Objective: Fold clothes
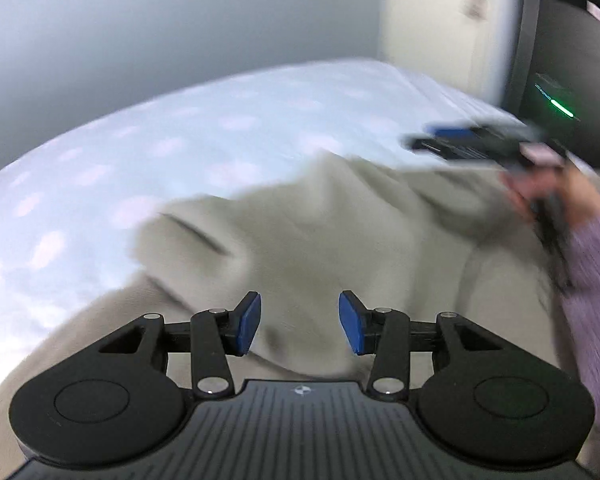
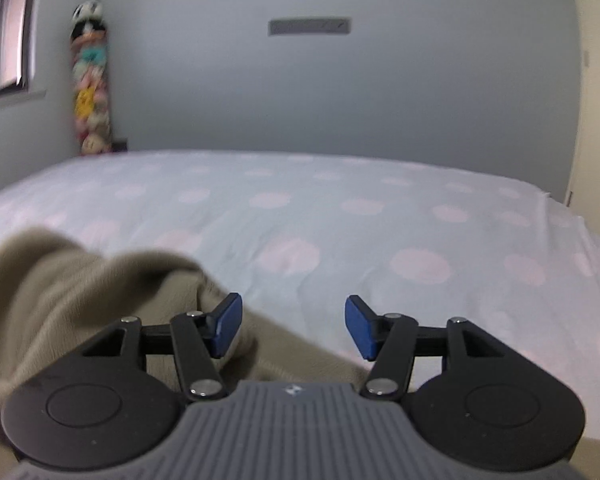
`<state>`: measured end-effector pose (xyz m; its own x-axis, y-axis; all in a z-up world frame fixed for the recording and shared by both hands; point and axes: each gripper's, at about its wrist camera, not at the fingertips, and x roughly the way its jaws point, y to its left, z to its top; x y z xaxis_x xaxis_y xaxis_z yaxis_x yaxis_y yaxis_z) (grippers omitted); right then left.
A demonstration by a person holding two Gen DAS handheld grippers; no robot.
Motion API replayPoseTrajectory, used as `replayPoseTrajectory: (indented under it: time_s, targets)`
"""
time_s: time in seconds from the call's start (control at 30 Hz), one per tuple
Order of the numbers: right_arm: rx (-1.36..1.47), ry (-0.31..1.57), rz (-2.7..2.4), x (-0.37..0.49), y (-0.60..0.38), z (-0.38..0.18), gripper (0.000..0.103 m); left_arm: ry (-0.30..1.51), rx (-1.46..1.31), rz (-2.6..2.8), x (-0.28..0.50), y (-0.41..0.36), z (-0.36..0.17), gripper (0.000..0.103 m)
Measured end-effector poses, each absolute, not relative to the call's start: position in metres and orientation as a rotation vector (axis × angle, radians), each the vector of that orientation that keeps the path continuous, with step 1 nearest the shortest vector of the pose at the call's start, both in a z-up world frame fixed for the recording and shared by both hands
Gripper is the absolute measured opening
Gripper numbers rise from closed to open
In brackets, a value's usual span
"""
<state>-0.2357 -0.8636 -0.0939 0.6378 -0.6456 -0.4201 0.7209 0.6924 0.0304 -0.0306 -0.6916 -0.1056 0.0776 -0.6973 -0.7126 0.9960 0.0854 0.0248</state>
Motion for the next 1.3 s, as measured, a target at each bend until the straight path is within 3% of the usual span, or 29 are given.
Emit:
replayPoseTrajectory:
  time_s: [0.27,0.4,0.47,0.53,0.6,0.63,0.67,0.7,0.77,0.9,1.13,1.2,1.27,1.3]
  targets:
    - [0.344,0.344,-0.677,-0.218,-0.870,-0.107,0.048,0.752,0.328,-1.163,0.064,-0.739,-0.118,0.040]
    - [0.435,0.245,-0.559,-0.209,-0.867,-0.105,0.047,0.829,0.219,-1.155,0.093,-0.756,-0.130,0.039]
    - [0.463,0.227,-0.489,-0.200,-0.863,-0.105,0.047,0.838,0.234,-1.152,0.094,-0.748,-0.129,0.032]
    - [0.462,0.251,-0.457,-0.188,-0.857,-0.109,0.047,0.834,0.261,-1.131,0.090,-0.741,-0.131,0.016]
    - [0.453,0.284,-0.442,-0.184,-0.856,-0.113,0.047,0.843,0.250,-1.123,0.091,-0.732,-0.135,0.009]
    - [0.447,0.302,-0.436,-0.183,-0.857,-0.116,0.041,0.848,0.245,-1.120,0.092,-0.727,-0.137,0.007]
    - [0.441,0.320,-0.431,-0.182,-0.857,-0.118,0.021,0.859,0.237,-1.118,0.094,-0.724,-0.141,0.007]
    - [0.434,0.338,-0.425,-0.182,-0.858,-0.120,0.010,0.859,0.245,-1.117,0.095,-0.721,-0.144,0.006]
    - [0.422,0.373,-0.413,-0.181,-0.859,-0.124,0.008,0.852,0.282,-1.114,0.097,-0.716,-0.153,0.006]
    - [0.396,0.444,-0.390,-0.178,-0.861,-0.133,0.008,0.853,0.303,-1.109,0.101,-0.711,-0.164,0.006]
    - [0.401,0.446,-0.375,-0.187,-0.863,-0.129,0.010,0.760,0.274,-1.131,0.082,-0.698,-0.123,0.018]
    - [0.411,0.425,-0.375,-0.192,-0.863,-0.125,0.015,0.733,0.266,-1.136,0.077,-0.695,-0.112,0.023]
    - [0.416,0.387,-0.374,-0.199,-0.860,-0.117,0.033,0.707,0.258,-1.142,0.071,-0.691,-0.100,0.031]
    - [0.417,0.368,-0.368,-0.202,-0.859,-0.114,0.037,0.708,0.255,-1.158,0.063,-0.689,-0.098,0.036]
